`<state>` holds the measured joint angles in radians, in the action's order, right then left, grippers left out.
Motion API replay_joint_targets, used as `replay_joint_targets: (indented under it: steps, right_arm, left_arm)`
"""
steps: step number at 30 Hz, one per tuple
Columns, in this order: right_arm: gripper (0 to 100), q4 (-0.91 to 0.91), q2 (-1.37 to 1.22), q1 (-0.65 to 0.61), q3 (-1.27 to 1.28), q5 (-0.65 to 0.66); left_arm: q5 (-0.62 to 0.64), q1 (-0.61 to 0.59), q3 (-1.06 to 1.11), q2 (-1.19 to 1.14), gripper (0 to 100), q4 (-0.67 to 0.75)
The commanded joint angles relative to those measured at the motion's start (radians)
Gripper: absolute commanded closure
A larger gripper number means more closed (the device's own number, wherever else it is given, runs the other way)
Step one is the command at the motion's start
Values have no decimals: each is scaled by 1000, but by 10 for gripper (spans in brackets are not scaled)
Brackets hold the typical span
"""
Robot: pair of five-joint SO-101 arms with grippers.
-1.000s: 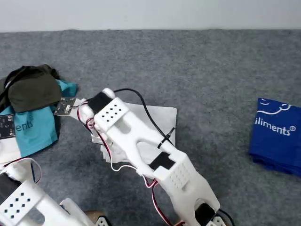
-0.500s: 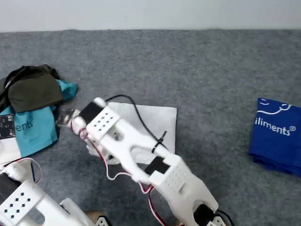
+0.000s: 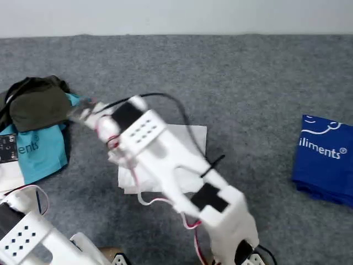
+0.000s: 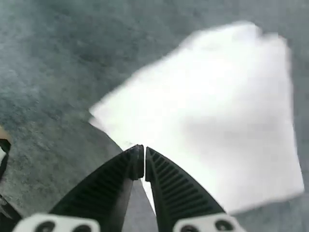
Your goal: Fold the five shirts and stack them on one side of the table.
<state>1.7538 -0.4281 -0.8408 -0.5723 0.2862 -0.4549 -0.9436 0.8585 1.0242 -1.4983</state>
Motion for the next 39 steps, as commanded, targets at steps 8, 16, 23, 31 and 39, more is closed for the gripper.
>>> replay_joint_targets:
  steps: [8, 16, 23, 31, 39]
  right_arm:
    - [989, -1, 179, 145, 485, -12]
    - [989, -150, 202, 145, 638, -12]
    - [989, 24, 320, 213, 512, -101]
    - [989, -18, 501, 340, 517, -244]
    - [747, -113, 510, 337, 710, -439]
  left_arm:
    - [8, 0, -45, 18, 984, 2]
    - [8, 0, -44, 18, 984, 2]
    - [8, 0, -44, 18, 984, 2]
    - [8, 0, -44, 18, 984, 2]
    - [8, 0, -22, 17, 984, 31]
